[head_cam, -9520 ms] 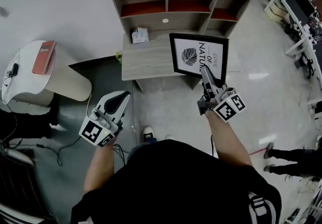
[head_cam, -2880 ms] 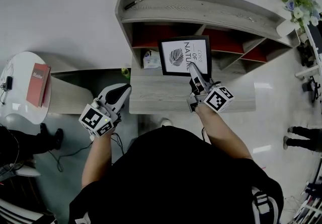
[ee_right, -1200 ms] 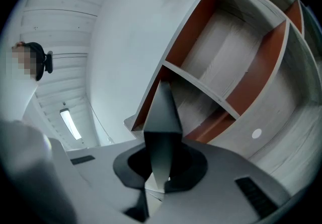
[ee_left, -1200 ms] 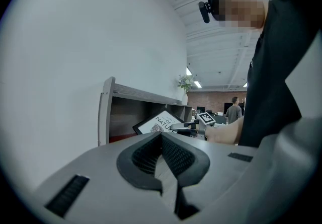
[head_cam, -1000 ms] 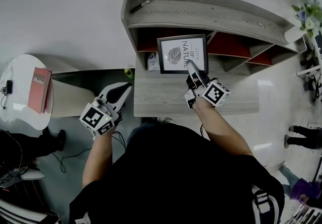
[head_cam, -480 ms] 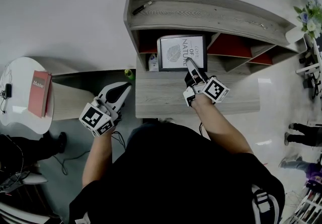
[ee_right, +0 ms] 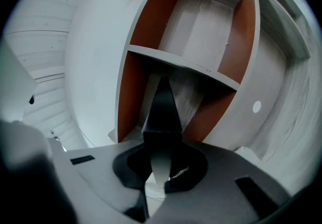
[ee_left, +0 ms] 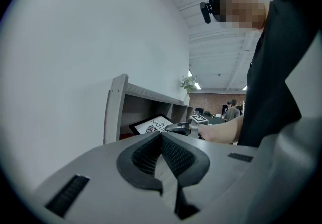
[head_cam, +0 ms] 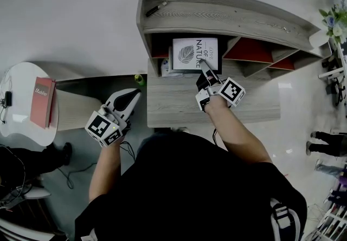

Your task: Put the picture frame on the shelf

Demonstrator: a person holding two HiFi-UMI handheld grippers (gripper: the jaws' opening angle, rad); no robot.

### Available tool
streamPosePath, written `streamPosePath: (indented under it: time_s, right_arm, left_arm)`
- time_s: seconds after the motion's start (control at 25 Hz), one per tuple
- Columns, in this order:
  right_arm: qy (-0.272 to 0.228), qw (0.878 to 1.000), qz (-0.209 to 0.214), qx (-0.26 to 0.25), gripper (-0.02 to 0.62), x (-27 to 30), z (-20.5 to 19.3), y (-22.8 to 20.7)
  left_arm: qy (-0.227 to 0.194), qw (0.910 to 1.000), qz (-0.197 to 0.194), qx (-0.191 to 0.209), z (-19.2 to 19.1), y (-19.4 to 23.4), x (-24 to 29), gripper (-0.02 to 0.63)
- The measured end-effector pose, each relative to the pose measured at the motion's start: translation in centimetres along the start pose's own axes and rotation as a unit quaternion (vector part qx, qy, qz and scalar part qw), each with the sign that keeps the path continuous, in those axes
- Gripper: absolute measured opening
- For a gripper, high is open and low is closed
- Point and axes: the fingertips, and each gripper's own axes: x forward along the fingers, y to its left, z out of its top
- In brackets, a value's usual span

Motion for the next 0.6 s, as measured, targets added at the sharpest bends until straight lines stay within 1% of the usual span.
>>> streamPosePath:
  time_s: [0.4,0.6]
  right_arm:
    - [-0.013,0.998,-0.017,0.063,0.026,1.3,0.3,-1.6]
    - [-0.011,0.996,-0.022,0.089,0.026,1.9,0.4,-2.2]
  left_arm:
    - [0.000,1.0000,0.000,-0.003,-0.1,0.8,0.0,0.020]
    - [-0.001,1.0000,0.001,-0.005,-0.2,1.0,0.0,0.020]
